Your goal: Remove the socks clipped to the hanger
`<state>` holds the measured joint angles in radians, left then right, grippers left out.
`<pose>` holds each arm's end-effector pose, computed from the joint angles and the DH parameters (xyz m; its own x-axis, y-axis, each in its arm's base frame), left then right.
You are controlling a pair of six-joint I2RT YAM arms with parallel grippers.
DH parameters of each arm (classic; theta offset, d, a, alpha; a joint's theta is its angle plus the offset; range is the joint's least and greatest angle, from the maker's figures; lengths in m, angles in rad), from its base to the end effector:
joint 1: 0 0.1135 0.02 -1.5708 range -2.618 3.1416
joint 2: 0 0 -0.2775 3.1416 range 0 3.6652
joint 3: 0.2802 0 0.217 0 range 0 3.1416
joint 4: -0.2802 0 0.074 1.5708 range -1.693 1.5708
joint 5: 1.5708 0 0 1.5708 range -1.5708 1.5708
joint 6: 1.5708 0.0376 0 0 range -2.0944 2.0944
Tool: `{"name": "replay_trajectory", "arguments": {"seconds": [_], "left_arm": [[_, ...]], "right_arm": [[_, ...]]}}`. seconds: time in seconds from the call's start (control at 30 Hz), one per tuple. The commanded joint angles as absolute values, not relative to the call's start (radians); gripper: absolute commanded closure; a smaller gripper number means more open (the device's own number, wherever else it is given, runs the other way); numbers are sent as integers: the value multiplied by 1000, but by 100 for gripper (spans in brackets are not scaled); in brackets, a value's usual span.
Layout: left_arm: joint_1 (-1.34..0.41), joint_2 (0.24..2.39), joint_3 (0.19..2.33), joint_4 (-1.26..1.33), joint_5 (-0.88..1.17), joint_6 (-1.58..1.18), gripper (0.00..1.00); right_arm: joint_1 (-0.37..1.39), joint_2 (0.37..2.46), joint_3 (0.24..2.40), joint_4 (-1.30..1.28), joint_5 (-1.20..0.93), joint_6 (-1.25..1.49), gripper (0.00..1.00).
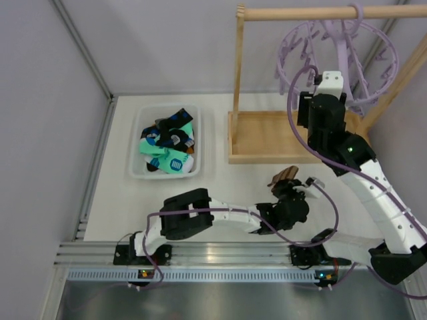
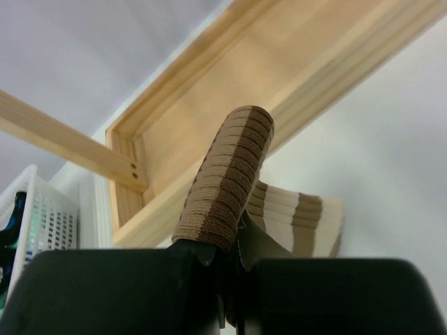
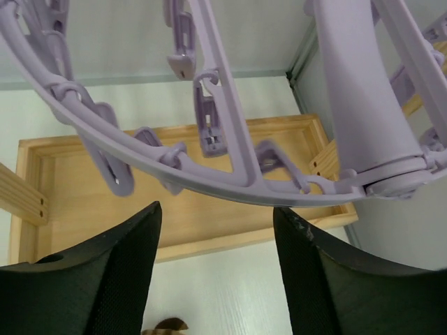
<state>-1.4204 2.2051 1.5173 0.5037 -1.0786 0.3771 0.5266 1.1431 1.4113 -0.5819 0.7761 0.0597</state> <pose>0.1038 -0.4636 0.2342 0.0987 0.5098 -0.8546 0.3238 0.7956 0.5120 0.1740 0.0707 0.4480 -0.2533 -0.0980 -0.9624 0.2329 0.9594 -0.1590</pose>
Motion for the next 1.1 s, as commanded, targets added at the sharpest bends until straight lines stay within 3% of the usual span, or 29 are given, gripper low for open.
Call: {"name": "replay_trajectory", "arguments": {"seconds": [0.0,0.13,0.43,0.57,0.8,1.07], "left_arm": [[-1376,1987,1448,332,-1108,186,100],[-1281,1750,1378,-35,-1011,-124,100],[-1132,1445,1362,-463,-1020,-273,100],[-985,1379,1414,-590,-887,-279,100],[-564,1351,1456,-676,-580,-341,100],[-278,1515,1465,-672,-306,-356,100]], "right_arm": [[517,1072,1390,-548,695,86,36],[517,1003,1329,-552,649,109,27],[518,885,1243,-528,606,141,1],[517,896,1226,-514,566,144,1],[518,899,1210,-522,557,137,1],[517,890,1193,-517,546,126,1]]}}
